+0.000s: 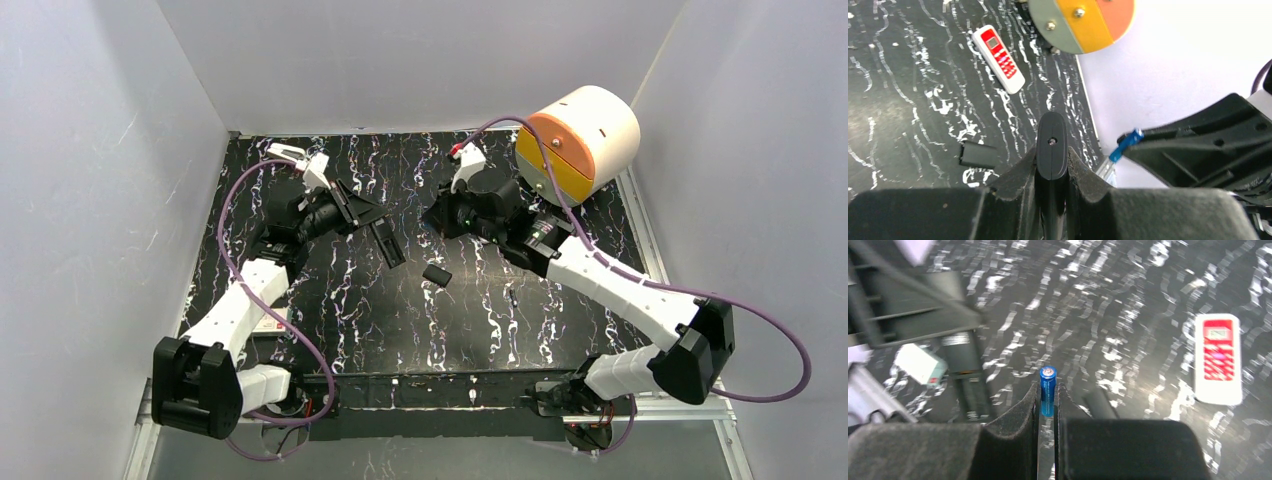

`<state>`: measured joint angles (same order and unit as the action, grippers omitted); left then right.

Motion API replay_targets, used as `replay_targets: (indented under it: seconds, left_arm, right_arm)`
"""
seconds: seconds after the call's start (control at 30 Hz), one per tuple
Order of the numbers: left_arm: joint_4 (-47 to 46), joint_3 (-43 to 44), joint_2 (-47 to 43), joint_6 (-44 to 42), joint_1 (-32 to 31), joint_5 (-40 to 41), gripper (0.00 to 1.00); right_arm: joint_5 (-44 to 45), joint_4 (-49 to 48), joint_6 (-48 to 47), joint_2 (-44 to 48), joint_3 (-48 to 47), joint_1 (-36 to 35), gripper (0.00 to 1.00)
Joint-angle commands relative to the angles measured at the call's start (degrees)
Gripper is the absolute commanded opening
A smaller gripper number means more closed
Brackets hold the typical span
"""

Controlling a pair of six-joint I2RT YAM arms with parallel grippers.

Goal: Load the batteries into the remote control
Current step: Pick up the battery from the center of the board, then load the battery into the remote control.

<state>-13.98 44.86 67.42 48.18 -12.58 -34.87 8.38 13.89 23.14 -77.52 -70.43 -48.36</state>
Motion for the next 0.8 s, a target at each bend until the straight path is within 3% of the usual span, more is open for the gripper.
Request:
replay_targets:
  seconds: [0.0, 0.27, 0.77]
  left_arm:
    - [-8.4, 3.3, 0.9, 5.1, -0.2, -6.9, 0.00]
    - [-17.5, 6.2, 4.3, 14.5, -0.3, -14.9, 0.00]
    - [-18.2, 6.8, 3.8, 17.5, -0.4, -14.9, 0.00]
  right_arm:
    - [-4.7, -9.1, 0.2, 2.6, -2.1, -3.0, 0.06]
    - [-4.4, -12.3, -2.1, 2.9, -0.8, -7.7, 0.06]
    - [-2.6, -11.6, -3.5, 1.1, -1.5, -10.8, 0.06]
